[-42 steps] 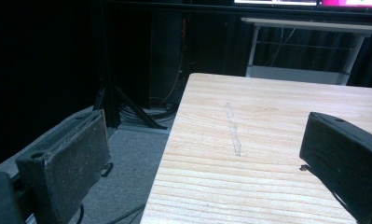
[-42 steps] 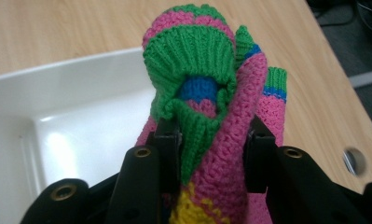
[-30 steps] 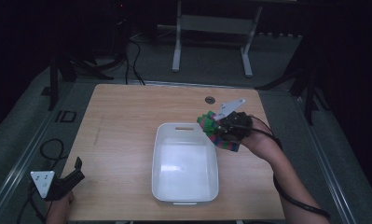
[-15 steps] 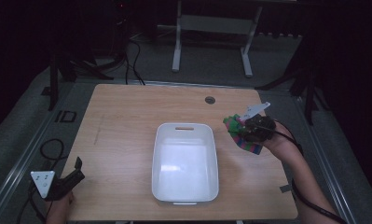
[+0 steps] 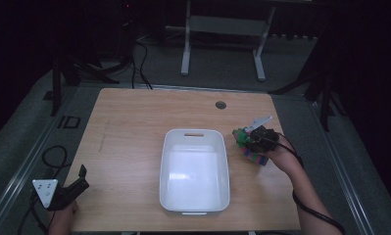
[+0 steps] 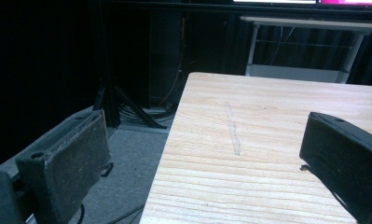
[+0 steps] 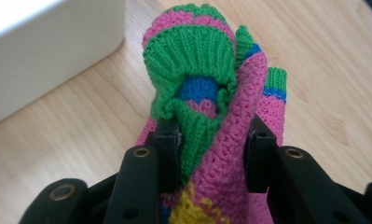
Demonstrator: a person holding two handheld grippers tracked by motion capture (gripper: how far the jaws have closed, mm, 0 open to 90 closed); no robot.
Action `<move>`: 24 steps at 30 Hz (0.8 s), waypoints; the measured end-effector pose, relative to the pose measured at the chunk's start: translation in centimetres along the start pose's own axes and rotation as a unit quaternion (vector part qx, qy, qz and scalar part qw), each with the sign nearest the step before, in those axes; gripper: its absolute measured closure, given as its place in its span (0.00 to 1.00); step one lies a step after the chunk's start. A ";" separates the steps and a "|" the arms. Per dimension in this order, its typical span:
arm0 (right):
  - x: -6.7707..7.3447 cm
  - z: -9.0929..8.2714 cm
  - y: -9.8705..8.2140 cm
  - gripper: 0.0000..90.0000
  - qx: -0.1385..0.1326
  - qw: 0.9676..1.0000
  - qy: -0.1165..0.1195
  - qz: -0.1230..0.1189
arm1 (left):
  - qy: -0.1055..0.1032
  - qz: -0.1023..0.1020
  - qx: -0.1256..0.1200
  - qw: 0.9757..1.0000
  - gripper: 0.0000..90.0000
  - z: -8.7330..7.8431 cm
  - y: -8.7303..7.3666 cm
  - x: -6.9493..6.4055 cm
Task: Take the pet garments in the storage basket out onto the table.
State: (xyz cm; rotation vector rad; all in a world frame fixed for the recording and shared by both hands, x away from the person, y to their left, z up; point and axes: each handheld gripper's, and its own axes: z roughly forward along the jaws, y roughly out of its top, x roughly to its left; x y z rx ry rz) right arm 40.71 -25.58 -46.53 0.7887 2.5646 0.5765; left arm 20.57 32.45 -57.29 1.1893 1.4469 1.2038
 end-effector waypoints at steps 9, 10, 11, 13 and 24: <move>0.6 4.7 -0.5 0.72 0.018 1.000 -0.013 0.014 | -0.002 0.001 0.000 1.000 0.02 0.0 0.0 0.0; 0.7 5.1 -0.6 0.72 0.023 1.000 -0.015 0.013 | -0.003 0.000 -0.001 1.000 0.02 0.0 0.0 0.0; 0.7 5.6 -0.7 0.72 0.027 0.999 -0.016 0.015 | -0.003 0.000 -0.001 1.000 0.02 0.0 0.0 0.0; 1.0 6.4 -1.0 0.71 0.035 0.999 -0.013 0.016 | -0.003 0.001 -0.002 1.000 0.02 0.0 0.0 0.0; 1.1 6.3 -1.2 0.47 0.029 0.999 -0.006 0.035 | -0.001 0.001 -0.003 1.000 0.02 -0.1 0.0 0.0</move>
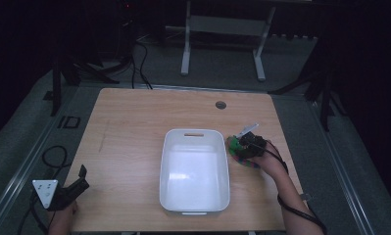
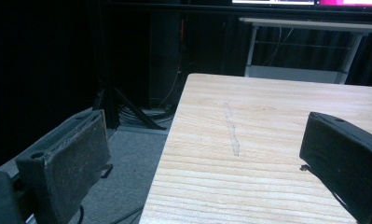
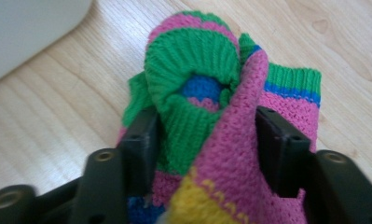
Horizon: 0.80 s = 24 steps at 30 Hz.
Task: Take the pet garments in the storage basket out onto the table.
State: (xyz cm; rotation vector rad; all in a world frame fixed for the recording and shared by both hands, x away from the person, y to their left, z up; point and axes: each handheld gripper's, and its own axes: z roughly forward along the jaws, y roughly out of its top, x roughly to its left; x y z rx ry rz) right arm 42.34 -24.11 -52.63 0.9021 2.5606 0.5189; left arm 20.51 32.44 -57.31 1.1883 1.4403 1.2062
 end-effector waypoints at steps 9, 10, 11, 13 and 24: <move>-0.4 -3.3 -0.1 0.24 -0.044 0.999 -0.003 0.028 | 0.000 -0.001 0.000 1.000 0.02 0.0 0.0 0.0; -0.5 -3.8 -0.3 0.23 -0.052 0.998 0.001 0.035 | 0.000 -0.001 0.000 1.000 0.02 0.0 0.0 0.0; -0.5 -4.2 -0.5 0.22 -0.059 0.998 0.004 0.038 | 0.000 -0.001 0.000 1.000 0.02 0.0 0.0 0.0; -0.5 -5.1 -1.0 0.20 -0.073 0.996 0.002 0.042 | 0.000 -0.002 0.001 1.000 0.02 0.0 0.0 0.0; -0.8 -8.1 -5.8 0.12 -0.126 0.986 0.004 0.107 | 0.002 -0.003 0.000 1.000 0.02 0.0 0.0 0.0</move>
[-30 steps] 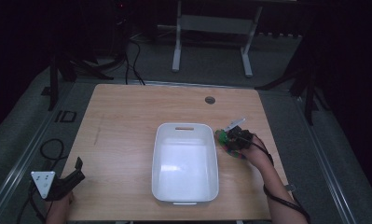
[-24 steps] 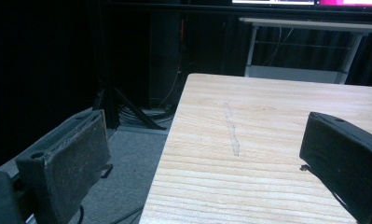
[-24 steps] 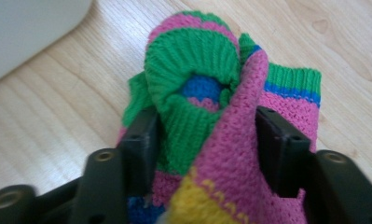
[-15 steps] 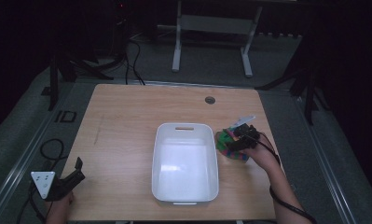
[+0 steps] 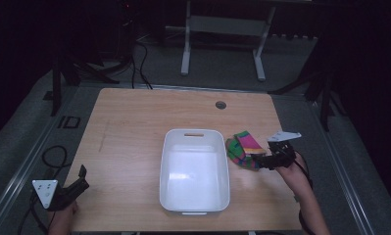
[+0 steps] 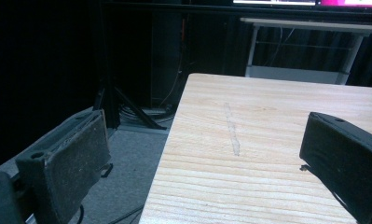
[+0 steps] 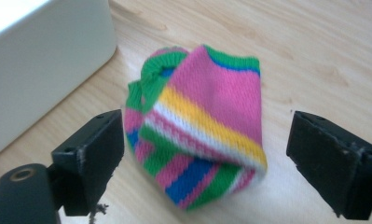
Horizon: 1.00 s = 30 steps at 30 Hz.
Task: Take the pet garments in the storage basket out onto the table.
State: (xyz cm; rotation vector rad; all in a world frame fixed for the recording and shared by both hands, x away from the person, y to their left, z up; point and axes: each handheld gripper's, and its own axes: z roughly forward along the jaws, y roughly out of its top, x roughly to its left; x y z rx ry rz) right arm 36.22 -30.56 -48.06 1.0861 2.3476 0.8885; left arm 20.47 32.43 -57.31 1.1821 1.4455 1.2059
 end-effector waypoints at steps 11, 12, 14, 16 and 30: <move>-0.7 -1.7 -5.4 0.12 -0.063 0.996 -0.026 0.051 | 0.002 0.000 0.000 1.000 0.02 0.0 0.0 0.0; -0.6 -1.7 -5.8 0.12 -0.065 0.996 -0.025 0.054 | 0.001 0.000 0.000 1.000 0.02 0.0 0.0 0.0; -0.5 -1.7 -6.8 0.12 -0.068 0.996 -0.021 0.056 | 0.001 0.000 0.000 1.000 0.02 0.0 0.0 0.0; -0.3 -1.7 -7.6 0.12 -0.073 0.996 -0.025 0.054 | 0.001 0.001 0.000 1.000 0.02 0.0 0.0 0.0; -0.2 -2.6 -12.0 0.12 -0.135 0.980 -0.112 0.095 | 0.001 0.003 0.001 1.000 0.02 0.0 0.0 0.0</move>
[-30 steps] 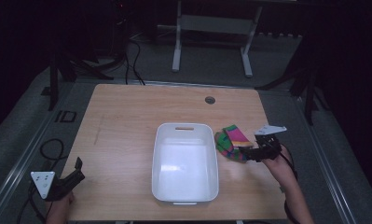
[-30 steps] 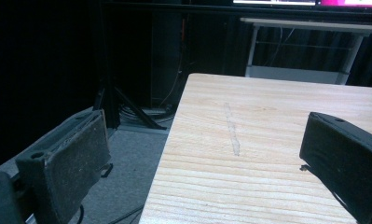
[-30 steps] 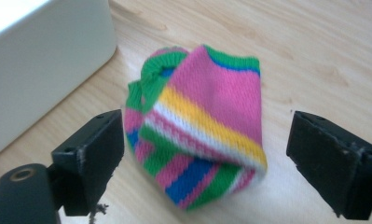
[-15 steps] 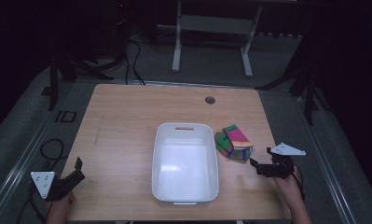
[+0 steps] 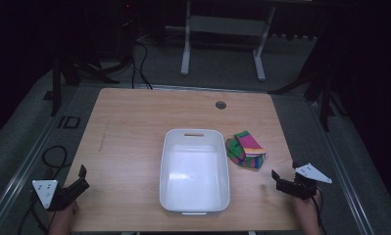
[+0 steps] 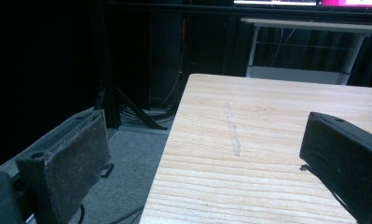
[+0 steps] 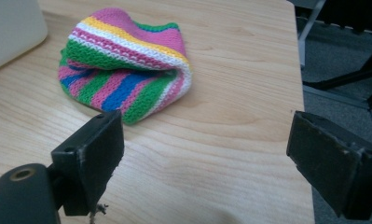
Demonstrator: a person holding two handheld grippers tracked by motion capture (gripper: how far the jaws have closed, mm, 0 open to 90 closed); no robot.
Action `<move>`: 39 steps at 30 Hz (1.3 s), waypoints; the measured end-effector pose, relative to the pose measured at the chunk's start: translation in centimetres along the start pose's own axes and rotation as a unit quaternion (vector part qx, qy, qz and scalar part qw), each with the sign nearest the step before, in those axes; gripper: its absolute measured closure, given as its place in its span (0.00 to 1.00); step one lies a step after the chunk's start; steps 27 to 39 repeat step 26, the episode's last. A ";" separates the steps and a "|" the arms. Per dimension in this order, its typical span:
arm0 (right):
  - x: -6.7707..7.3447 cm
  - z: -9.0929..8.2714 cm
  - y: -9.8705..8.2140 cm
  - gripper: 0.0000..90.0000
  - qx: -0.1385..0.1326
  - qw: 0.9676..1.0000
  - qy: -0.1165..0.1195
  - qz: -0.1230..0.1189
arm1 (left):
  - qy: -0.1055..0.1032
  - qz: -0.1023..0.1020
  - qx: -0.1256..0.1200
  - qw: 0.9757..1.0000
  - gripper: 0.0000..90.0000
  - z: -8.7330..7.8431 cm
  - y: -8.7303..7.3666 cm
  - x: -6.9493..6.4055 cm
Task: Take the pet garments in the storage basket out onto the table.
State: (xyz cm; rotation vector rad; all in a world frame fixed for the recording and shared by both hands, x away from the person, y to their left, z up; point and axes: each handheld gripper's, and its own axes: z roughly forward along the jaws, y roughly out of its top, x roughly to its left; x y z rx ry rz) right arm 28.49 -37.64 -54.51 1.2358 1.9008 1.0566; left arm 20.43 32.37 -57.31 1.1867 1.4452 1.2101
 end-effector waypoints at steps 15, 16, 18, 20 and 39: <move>-0.7 -1.7 -2.2 0.12 -0.053 0.997 -0.032 0.041 | -0.001 0.002 -0.002 1.000 0.02 0.0 0.0 -0.1; -0.8 -1.6 -2.2 0.12 -0.051 0.997 -0.034 0.044 | -0.001 0.002 -0.002 1.000 0.02 -0.1 0.0 -0.1; -0.9 -1.5 -2.3 0.12 -0.049 0.997 -0.033 0.047 | -0.001 0.000 -0.003 1.000 0.02 -0.1 0.0 -0.1; -1.0 -1.6 -2.3 0.12 -0.051 0.997 -0.035 0.050 | -0.001 0.001 -0.003 1.000 0.02 -0.1 0.0 -0.1; -1.4 -1.6 -2.4 0.12 -0.053 0.996 -0.040 0.068 | 0.000 0.001 -0.003 1.000 0.02 -0.1 0.0 -0.1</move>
